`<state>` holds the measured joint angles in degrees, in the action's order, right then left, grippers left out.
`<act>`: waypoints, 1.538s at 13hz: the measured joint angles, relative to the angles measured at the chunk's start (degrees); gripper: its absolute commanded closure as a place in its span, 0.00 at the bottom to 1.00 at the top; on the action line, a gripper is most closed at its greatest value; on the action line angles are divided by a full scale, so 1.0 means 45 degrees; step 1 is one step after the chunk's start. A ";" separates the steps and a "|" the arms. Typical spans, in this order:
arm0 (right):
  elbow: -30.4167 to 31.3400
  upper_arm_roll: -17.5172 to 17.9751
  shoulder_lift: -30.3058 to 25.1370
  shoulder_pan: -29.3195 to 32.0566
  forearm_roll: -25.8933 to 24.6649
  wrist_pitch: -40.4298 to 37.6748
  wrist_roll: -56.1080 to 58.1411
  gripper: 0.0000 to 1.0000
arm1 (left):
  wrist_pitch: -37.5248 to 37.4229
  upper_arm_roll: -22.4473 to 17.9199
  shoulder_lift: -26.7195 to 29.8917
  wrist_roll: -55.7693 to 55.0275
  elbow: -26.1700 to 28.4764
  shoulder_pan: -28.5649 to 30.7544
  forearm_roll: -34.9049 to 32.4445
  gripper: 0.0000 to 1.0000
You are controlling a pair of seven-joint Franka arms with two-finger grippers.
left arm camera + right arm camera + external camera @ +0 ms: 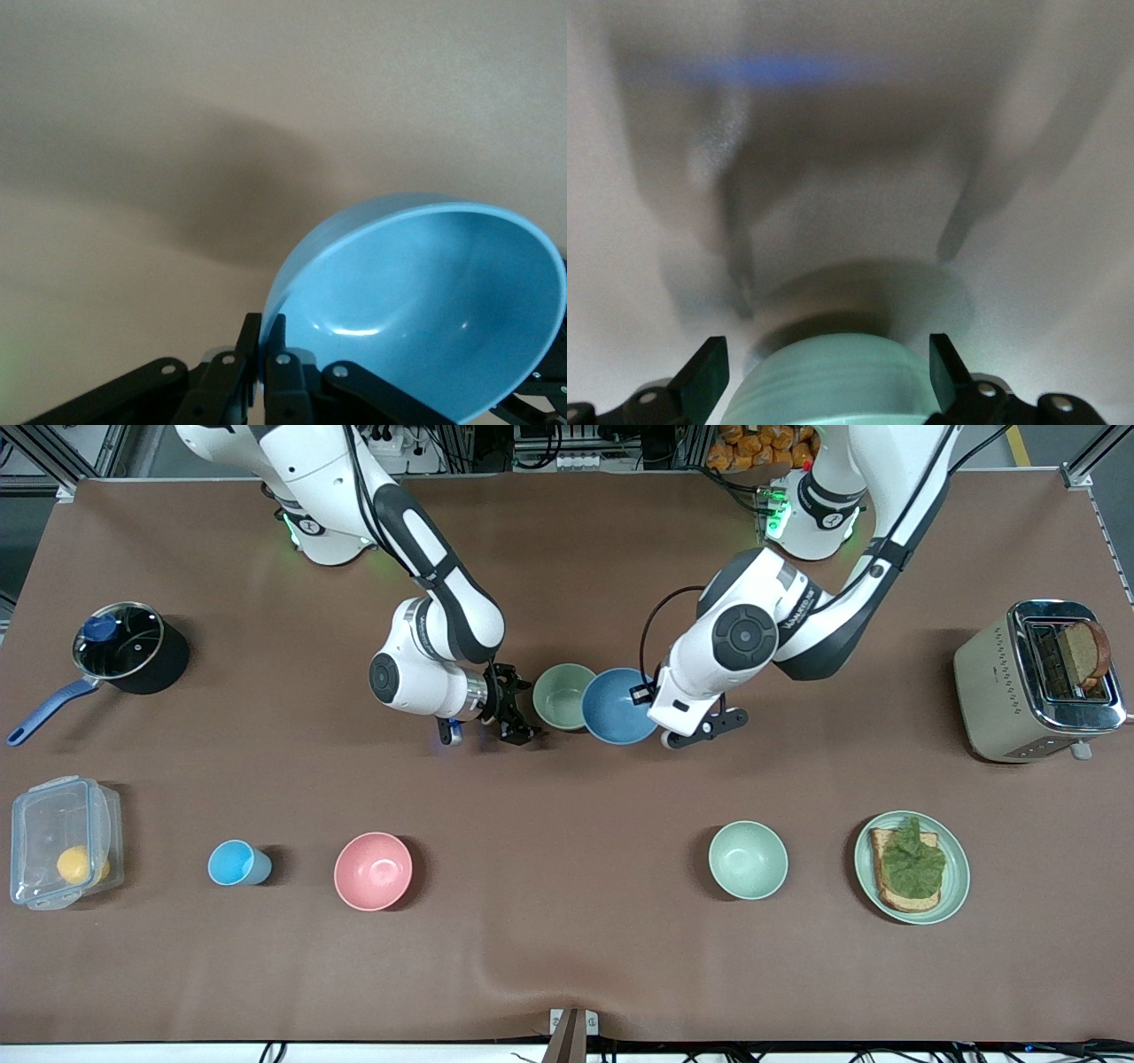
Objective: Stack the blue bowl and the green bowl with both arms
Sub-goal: 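Set down the green bowl while the left gripper brings the blue bowl over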
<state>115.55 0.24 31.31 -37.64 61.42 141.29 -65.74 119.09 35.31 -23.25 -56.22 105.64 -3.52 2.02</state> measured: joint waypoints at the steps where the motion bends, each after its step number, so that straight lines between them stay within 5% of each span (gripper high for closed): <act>1: -0.0023 -0.0008 0.0017 0.0003 0.0015 0.0000 0.0007 0.00 | 0.0400 0.0065 0.0000 -0.0106 0.0223 -0.0001 0.0000 1.00; 13: -0.0049 -0.0053 0.0086 0.0123 0.0045 -0.0009 0.0295 0.00 | 0.4597 0.0359 -0.0625 -0.1819 0.1942 -0.1105 0.0007 1.00; 20: -0.0051 -0.0059 0.0090 0.0123 0.0048 -0.0013 0.0305 0.00 | 0.5416 0.0359 -0.1444 -0.1994 0.2002 -0.1433 0.0007 1.00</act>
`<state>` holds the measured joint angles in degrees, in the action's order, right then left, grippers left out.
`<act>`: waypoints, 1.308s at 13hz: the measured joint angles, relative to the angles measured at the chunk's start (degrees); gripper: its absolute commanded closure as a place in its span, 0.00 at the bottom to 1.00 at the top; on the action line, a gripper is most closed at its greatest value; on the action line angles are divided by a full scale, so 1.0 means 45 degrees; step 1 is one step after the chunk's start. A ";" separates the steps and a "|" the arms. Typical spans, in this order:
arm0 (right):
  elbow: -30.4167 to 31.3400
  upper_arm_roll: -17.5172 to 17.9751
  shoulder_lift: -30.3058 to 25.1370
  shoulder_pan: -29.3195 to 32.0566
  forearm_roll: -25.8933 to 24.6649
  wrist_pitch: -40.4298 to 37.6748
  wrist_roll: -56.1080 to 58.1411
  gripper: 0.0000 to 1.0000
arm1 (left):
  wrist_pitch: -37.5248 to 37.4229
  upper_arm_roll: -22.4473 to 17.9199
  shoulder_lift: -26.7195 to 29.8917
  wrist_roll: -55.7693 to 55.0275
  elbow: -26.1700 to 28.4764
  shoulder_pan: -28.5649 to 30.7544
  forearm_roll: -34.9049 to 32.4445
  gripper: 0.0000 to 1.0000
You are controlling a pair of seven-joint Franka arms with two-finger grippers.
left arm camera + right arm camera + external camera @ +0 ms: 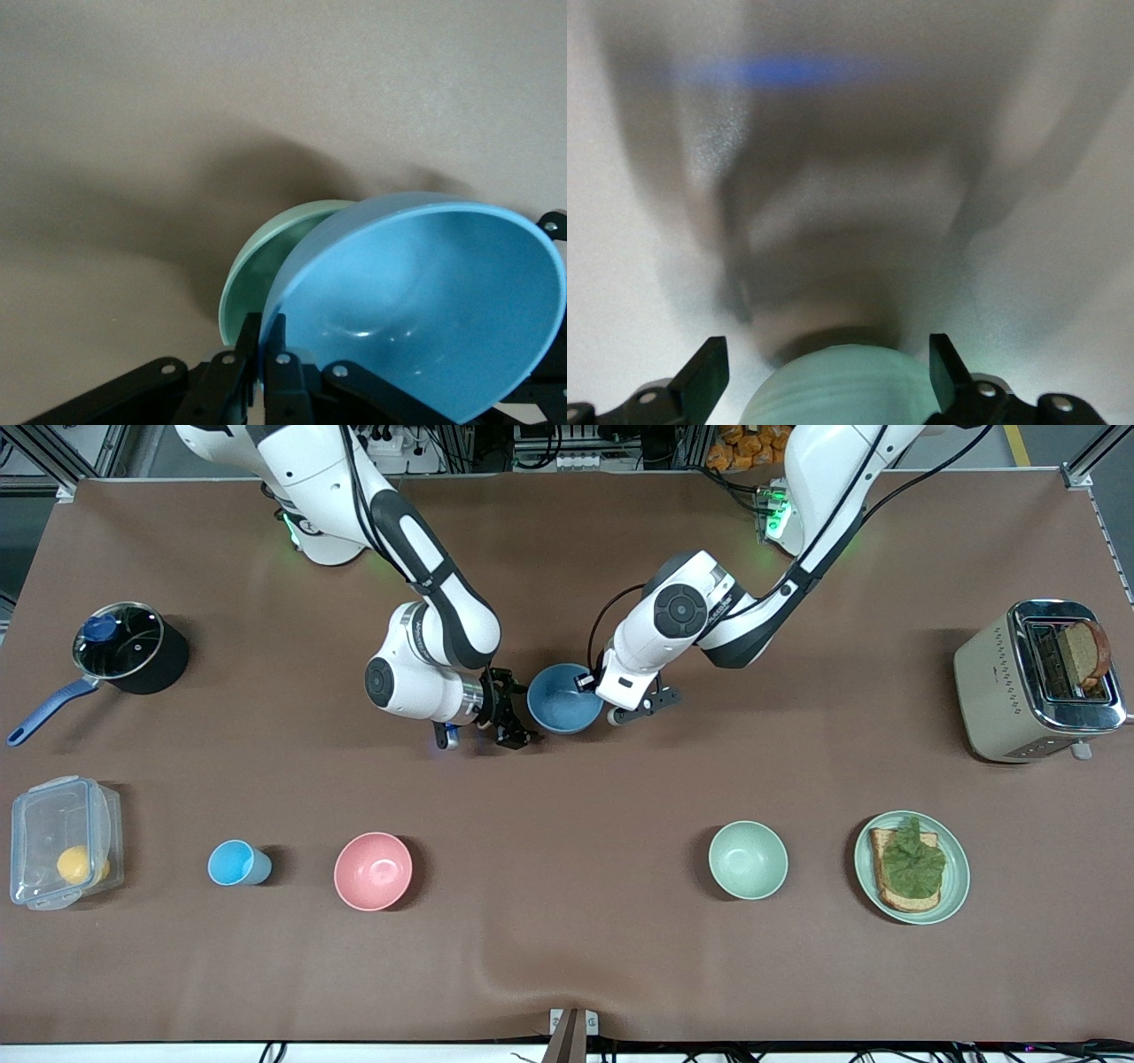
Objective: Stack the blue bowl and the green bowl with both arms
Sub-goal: 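Set down the green bowl while the left gripper brings the blue bowl over, then lower the blue bowl into the green bowl and open both grippers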
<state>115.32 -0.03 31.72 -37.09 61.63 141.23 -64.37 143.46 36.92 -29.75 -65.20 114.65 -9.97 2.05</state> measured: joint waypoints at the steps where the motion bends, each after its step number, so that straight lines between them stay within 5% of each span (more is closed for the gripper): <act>1: 0.0000 0.0000 0.0001 0.0000 0.0000 -0.0001 0.0009 0.00 | 0.0000 0.0000 -0.0027 -0.0002 0.0036 -0.0007 0.0000 1.00; 10: 0.0000 0.0000 0.0012 0.0000 0.0001 -0.0010 0.0111 0.00 | 0.0038 0.0010 -0.0033 -0.0765 0.0326 -0.0321 0.0000 1.00; 11: 0.0000 0.0000 0.0012 0.0000 0.0001 -0.0010 0.0113 0.00 | 0.0038 0.0009 -0.0033 -0.0784 0.0335 -0.0322 0.0000 0.84; 13: 0.0000 0.0000 0.0013 0.0000 0.0001 -0.0011 0.0115 0.00 | 0.0038 0.0009 -0.0033 -0.0796 0.0354 -0.0322 0.0000 0.33; 14: 0.0000 0.0000 0.0013 0.0000 0.0001 -0.0012 0.0115 0.00 | 0.0040 0.0009 -0.0033 -0.0800 0.0356 -0.0322 0.0000 0.00; 17: 0.0000 0.0000 0.0013 0.0000 0.0001 -0.0015 0.0119 0.00 | 0.0126 0.0001 -0.0031 -0.0823 0.0335 -0.0316 0.0000 0.00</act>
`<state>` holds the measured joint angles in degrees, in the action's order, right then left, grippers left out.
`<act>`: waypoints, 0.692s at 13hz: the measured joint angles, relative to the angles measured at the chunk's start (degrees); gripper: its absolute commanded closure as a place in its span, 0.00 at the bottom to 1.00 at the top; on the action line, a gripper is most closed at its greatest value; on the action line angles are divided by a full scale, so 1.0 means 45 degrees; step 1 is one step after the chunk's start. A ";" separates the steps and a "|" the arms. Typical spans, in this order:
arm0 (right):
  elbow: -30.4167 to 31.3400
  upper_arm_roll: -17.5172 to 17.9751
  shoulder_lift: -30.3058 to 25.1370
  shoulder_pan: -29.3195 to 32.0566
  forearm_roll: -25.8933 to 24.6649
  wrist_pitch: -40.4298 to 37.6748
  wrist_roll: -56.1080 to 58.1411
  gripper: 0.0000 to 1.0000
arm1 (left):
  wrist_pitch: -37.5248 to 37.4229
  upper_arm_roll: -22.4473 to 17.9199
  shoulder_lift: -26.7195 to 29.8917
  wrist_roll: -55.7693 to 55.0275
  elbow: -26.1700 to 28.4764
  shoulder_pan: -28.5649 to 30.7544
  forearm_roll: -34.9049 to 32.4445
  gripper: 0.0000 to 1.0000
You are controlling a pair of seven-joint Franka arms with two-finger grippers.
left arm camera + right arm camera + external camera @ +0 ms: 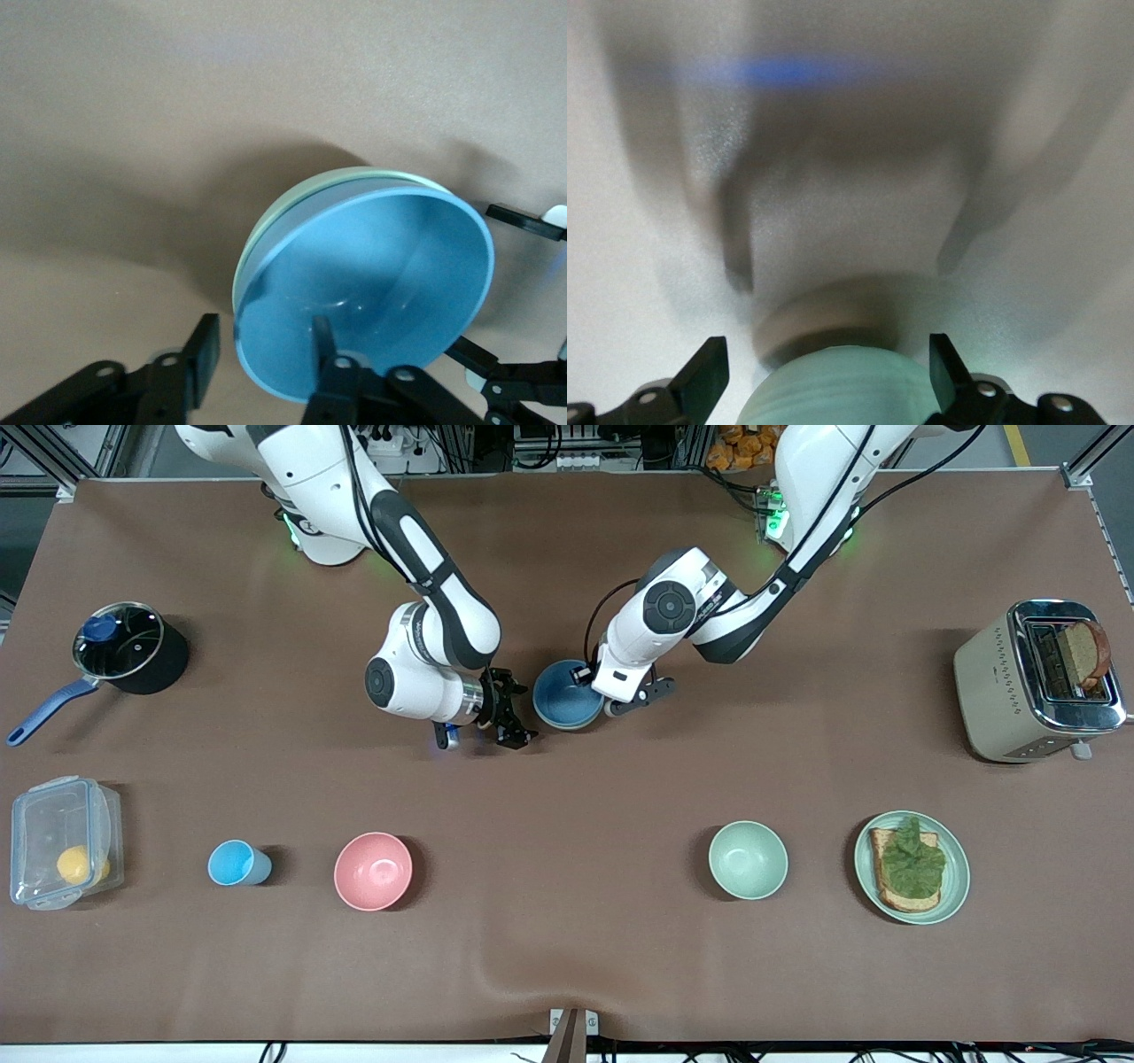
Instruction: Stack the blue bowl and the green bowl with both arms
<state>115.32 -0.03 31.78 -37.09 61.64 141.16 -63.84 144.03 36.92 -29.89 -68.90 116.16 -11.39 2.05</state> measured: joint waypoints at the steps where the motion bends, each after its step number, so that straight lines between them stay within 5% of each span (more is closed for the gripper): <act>1: 0.0000 0.0000 0.0001 0.0000 0.0000 -0.0001 0.0003 0.00 | 0.0035 -0.0010 0.0016 -0.0007 -0.0056 0.0024 0.0000 0.00; 5: -0.0002 -0.0079 0.0003 0.0034 0.0000 0.0010 0.0341 0.00 | -0.0212 -0.0058 0.1272 -0.0008 -0.0427 0.0528 0.0000 0.00; 9: -0.0078 -0.0526 -0.0019 0.1063 -0.0760 -0.0992 0.1631 0.00 | -0.3307 -0.0126 0.3983 0.0328 -0.1492 0.2143 -0.0047 0.00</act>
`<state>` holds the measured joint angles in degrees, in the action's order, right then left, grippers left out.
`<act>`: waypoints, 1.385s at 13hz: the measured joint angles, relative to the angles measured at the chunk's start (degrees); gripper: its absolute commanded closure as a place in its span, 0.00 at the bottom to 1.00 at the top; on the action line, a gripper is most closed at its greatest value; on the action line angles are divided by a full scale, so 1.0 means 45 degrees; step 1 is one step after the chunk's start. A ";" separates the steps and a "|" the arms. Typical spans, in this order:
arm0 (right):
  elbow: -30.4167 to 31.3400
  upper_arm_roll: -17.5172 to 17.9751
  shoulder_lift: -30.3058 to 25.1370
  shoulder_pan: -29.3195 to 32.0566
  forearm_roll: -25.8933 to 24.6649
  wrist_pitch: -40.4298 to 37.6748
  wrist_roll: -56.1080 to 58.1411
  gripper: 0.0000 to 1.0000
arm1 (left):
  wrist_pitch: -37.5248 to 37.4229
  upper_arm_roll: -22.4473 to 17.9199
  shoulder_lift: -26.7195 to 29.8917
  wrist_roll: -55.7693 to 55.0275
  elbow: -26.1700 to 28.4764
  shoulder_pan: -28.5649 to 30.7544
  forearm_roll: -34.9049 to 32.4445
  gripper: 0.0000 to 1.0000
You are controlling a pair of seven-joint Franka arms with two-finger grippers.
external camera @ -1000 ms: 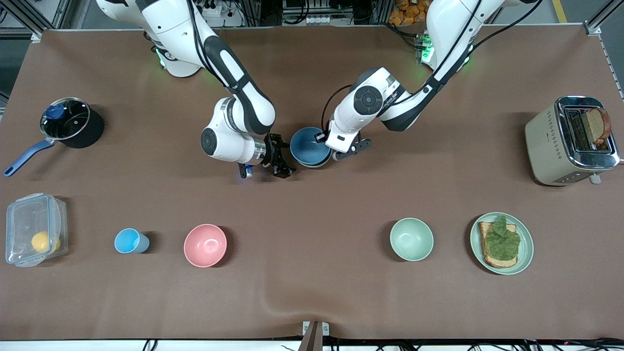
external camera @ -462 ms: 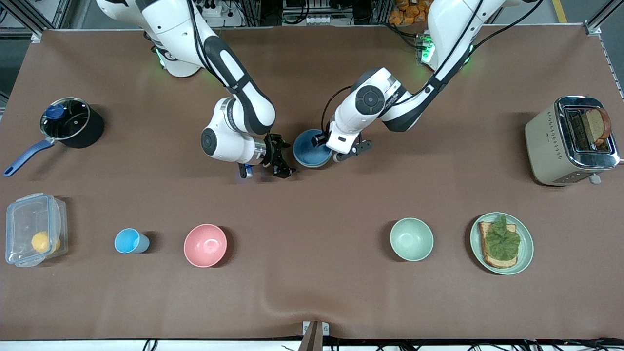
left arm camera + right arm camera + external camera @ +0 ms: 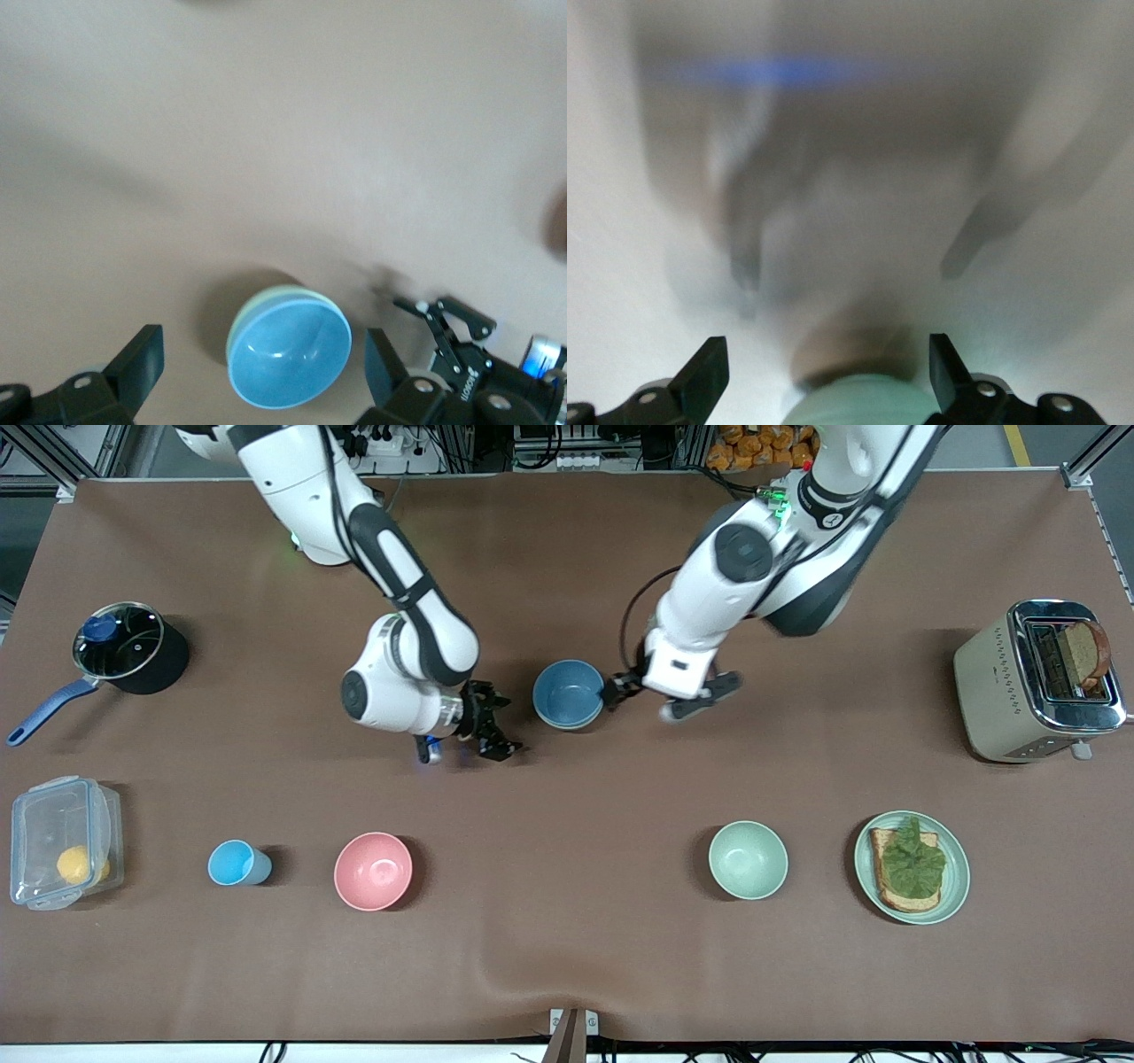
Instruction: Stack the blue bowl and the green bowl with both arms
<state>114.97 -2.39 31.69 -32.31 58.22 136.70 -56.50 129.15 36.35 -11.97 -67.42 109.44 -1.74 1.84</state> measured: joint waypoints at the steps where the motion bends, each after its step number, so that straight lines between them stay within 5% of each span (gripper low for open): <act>1: -0.0146 -0.0411 -0.0056 0.0220 -0.0718 -0.0838 0.0034 0.00 | -0.0988 -0.0022 0.0443 0.0427 -0.0473 0.0474 -0.0138 0.00; 7: -0.2701 -0.3964 -0.1026 0.0571 -0.4425 -0.7771 0.0167 0.00 | -0.4253 -0.0141 0.1235 0.5412 -0.2834 0.3463 -0.1041 0.00; 10: -0.4322 -0.4969 -0.1076 0.0752 -0.5884 -0.9890 0.0521 0.00 | -0.5727 -0.0152 0.1255 0.7342 -0.3946 0.4500 -0.1042 0.00; 15: -0.6445 -0.5112 -0.1104 0.2668 -0.7951 -1.1836 0.3927 0.00 | -0.6923 -0.0158 0.1261 0.8952 -0.4909 0.5360 -0.1042 0.00; 18: -0.6992 -0.3975 -0.1468 0.4439 -0.9305 -1.1828 0.5707 0.00 | -0.7911 -0.0919 0.1282 0.9267 -0.5464 0.4840 -0.1042 0.00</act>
<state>83.50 -20.28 25.09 -12.33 16.35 83.47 -30.82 93.55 32.22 -6.20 -25.72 84.86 20.04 -2.85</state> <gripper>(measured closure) 0.000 0.000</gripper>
